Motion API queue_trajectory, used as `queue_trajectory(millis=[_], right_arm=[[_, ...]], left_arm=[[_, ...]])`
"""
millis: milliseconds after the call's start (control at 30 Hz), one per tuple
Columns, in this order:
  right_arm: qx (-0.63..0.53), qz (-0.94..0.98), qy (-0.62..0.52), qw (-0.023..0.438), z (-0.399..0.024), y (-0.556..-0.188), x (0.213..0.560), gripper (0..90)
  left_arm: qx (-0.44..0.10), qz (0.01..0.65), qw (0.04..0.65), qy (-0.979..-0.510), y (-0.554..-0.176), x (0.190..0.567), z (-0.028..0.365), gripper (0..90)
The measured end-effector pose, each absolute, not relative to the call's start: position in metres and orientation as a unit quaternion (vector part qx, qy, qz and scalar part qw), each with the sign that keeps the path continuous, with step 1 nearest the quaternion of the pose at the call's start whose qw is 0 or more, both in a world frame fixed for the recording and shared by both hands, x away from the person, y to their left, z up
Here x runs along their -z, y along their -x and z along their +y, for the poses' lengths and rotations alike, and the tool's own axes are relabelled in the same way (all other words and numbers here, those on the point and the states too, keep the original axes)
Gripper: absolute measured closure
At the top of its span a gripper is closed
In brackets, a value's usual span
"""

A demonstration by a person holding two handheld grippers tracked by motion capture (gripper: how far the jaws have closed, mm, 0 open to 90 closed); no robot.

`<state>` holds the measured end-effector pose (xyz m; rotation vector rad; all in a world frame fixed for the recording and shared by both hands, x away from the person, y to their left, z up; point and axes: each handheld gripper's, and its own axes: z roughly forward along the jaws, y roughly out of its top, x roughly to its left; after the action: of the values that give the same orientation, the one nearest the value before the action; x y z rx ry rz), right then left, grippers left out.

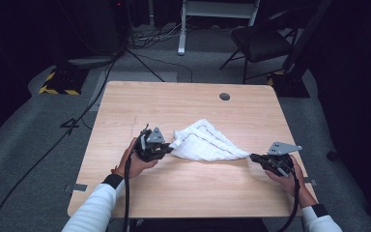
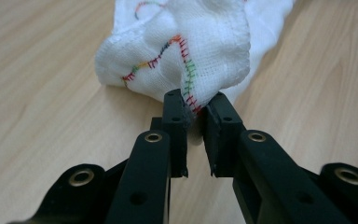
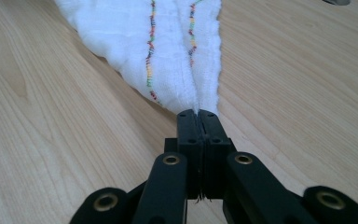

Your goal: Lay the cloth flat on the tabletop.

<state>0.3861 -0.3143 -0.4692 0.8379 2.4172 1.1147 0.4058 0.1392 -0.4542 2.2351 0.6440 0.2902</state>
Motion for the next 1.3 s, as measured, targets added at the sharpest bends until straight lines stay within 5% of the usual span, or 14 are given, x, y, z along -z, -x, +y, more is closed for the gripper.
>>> queue_trajectory(millis=[400,733,1067,1300], right_arm=[[-0.368,0.855,-0.316,0.182,-0.318,-0.388,0.476,87.7],[-0.371,0.841,-0.343,0.196,-0.329,-0.391,0.474,82.9],[-0.383,0.839,-0.328,0.204,-0.309,-0.397,0.460,74.7],[-0.390,0.847,-0.300,0.200,-0.279,-0.405,0.454,70.6]], left_arm=[[-0.116,0.276,0.364,-0.882,-0.373,0.475,0.169,77.0],[-0.128,0.313,0.380,-0.861,-0.362,0.472,0.198,66.1],[-0.119,0.280,0.376,-0.875,-0.382,0.461,0.152,41.3],[-0.109,0.274,0.367,-0.882,-0.418,0.455,0.106,40.1]])
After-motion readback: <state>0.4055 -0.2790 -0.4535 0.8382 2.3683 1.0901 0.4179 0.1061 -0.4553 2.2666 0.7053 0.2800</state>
